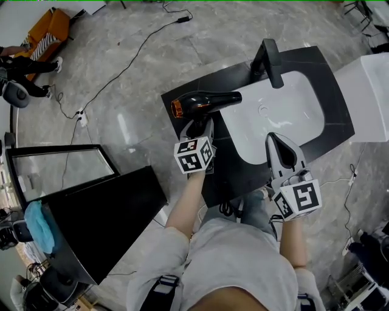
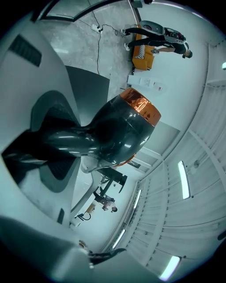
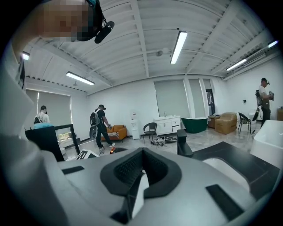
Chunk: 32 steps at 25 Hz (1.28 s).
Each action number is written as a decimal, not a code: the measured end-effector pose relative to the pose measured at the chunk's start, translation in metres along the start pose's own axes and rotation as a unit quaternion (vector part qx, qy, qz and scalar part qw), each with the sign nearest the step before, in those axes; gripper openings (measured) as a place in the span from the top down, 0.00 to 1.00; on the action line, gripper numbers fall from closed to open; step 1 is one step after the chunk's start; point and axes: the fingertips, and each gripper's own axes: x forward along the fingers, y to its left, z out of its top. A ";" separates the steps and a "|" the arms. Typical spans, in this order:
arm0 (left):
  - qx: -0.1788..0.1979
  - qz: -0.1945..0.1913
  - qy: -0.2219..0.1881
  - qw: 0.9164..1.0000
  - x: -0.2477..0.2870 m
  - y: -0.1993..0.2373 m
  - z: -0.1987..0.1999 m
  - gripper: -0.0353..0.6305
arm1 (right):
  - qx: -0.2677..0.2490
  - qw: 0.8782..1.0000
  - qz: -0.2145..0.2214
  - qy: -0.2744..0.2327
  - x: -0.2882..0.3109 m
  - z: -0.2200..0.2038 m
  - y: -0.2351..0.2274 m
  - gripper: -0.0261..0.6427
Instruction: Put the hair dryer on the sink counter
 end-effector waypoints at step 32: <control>0.189 0.065 0.019 0.980 -0.039 -0.004 -0.006 0.63 | -0.003 0.999 0.035 -0.011 -0.001 0.007 0.004 0.95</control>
